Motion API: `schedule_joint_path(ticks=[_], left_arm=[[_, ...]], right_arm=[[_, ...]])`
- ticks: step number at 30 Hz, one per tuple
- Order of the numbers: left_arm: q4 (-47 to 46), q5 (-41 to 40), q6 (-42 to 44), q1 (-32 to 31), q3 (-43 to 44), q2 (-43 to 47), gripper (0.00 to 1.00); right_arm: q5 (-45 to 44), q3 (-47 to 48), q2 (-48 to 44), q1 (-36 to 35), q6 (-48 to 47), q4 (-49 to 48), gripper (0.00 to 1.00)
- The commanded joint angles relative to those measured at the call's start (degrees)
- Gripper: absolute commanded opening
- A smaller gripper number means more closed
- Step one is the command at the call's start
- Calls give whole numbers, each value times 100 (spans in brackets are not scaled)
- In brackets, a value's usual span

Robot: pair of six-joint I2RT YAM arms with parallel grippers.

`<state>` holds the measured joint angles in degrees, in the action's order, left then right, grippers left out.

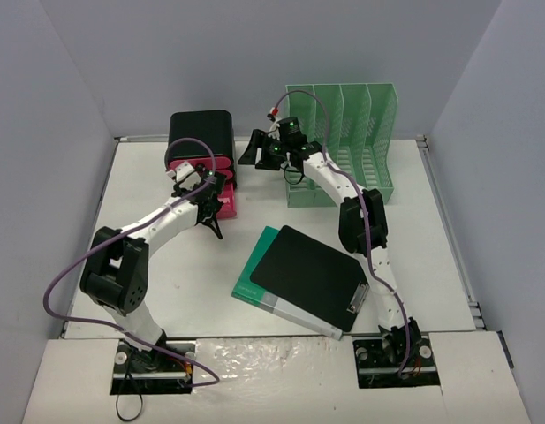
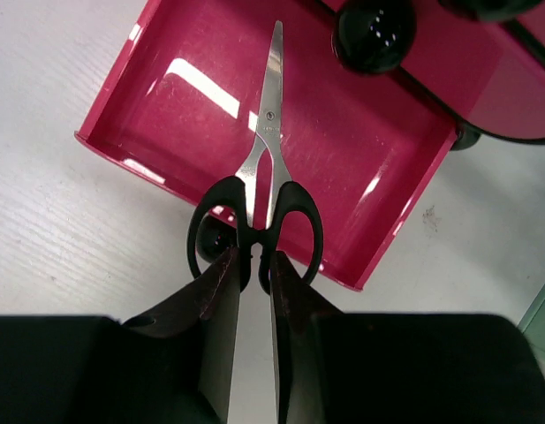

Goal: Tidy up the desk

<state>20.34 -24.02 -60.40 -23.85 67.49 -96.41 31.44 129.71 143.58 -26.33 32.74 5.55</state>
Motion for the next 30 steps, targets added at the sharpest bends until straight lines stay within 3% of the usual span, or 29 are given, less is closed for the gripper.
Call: schedule_joint_path(ticks=[1, 15, 30], left_arm=[[-328, 105, 66, 214, 487, -55, 0], [-469, 477, 125, 531, 994, -678, 0], [-590, 568, -5, 513, 860, -696, 0]], right_arm=[[-47, 63, -682, 14, -81, -95, 67], [-58, 81, -665, 5, -127, -45, 67], [-38, 204, -568, -4, -110, -30, 67]])
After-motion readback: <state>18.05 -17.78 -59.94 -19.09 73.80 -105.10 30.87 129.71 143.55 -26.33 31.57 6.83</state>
